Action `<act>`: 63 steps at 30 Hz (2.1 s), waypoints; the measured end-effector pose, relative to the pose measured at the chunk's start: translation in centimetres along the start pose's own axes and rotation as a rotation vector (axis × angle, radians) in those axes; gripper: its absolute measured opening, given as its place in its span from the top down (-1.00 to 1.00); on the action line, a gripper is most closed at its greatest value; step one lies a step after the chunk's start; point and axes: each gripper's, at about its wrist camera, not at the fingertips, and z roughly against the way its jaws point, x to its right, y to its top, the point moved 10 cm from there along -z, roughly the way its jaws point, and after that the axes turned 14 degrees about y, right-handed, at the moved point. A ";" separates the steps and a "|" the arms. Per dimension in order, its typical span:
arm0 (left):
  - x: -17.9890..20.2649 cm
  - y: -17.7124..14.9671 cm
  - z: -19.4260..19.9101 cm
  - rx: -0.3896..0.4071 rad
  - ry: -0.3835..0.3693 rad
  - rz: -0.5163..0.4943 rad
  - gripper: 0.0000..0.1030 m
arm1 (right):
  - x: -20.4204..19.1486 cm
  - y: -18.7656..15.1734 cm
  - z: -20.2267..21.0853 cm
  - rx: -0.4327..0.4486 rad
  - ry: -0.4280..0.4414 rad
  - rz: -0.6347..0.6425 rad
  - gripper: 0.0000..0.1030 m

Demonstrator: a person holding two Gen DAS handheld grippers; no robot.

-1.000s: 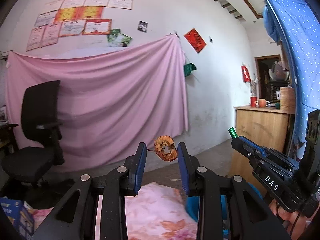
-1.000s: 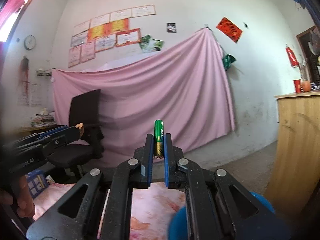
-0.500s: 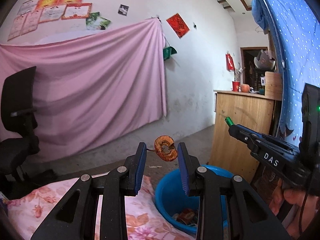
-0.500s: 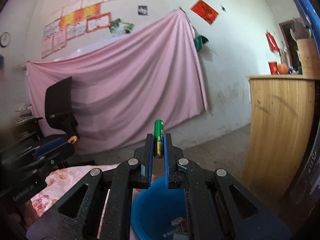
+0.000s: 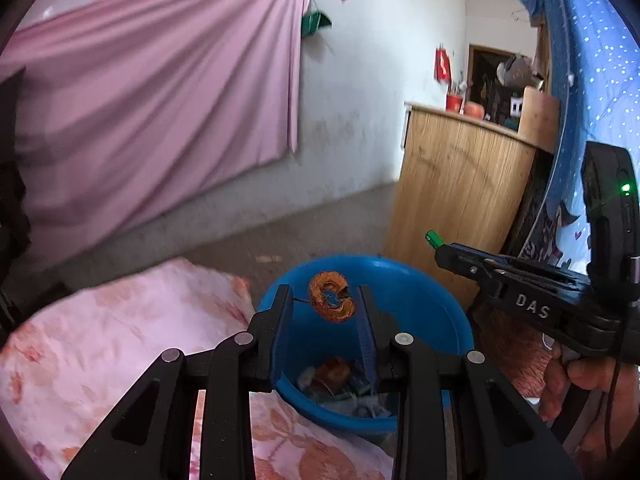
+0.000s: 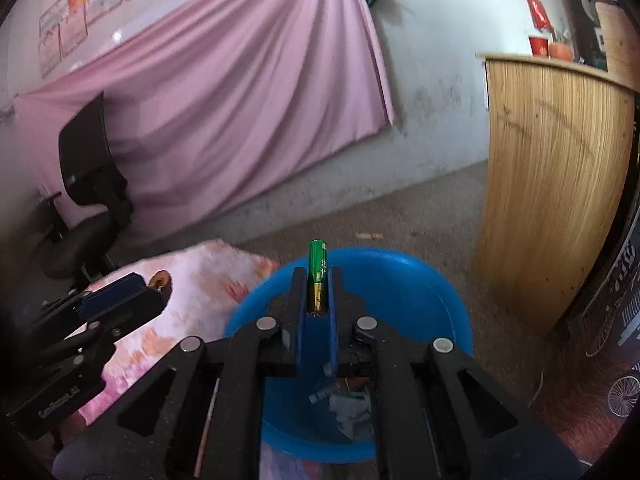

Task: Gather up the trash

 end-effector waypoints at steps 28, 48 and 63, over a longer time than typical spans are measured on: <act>-1.7 -2.2 -4.6 -0.225 -0.038 0.067 0.33 | 2.1 -1.9 -2.1 -0.115 -0.026 -0.051 0.21; -8.0 -2.4 -1.1 -0.193 0.137 0.154 0.01 | 0.1 -1.1 -1.8 -0.090 -0.001 -0.054 -0.73; -13.8 -2.7 4.4 -0.120 0.330 0.285 -0.92 | -1.9 -0.8 -1.5 -0.050 0.042 -0.065 -1.00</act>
